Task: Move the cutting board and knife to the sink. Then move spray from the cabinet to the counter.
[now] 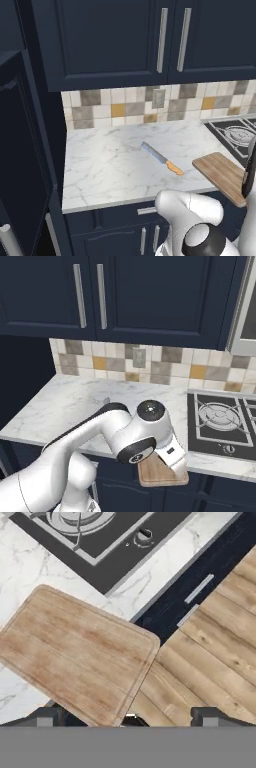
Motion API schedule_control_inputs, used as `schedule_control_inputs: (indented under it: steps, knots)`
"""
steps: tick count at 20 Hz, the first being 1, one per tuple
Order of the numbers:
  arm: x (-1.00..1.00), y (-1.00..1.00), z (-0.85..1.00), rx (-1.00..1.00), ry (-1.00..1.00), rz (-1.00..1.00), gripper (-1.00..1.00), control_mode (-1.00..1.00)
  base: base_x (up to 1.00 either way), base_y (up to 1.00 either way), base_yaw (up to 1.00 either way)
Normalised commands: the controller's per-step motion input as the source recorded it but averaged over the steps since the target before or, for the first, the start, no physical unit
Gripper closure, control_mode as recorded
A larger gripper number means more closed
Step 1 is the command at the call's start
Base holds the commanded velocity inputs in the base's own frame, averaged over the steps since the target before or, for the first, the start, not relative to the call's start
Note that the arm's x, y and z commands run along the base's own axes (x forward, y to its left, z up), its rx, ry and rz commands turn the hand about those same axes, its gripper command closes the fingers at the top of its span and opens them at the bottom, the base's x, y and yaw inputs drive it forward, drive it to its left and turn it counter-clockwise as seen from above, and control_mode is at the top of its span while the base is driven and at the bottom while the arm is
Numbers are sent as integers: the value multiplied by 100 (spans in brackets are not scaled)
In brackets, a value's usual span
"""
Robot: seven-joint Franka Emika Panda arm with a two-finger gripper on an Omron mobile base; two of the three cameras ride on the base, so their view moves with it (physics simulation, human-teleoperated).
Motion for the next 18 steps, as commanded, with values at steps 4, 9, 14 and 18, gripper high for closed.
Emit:
schedule_control_inputs:
  steps: [4, 9, 14, 18]
  knots:
    - [-56, -10, 0, 59, -9, 0, -100, -100, 0, 0, 0]
    - [-49, -26, -4, 62, -11, -2, -100, -100, 0, 0, 0]
    - [-50, -23, -23, 38, -15, -8, -100, -100, 0, 0, 0]
    - [-20, -3, -64, 39, -14, -8, -100, -100, 0, 0, 0]
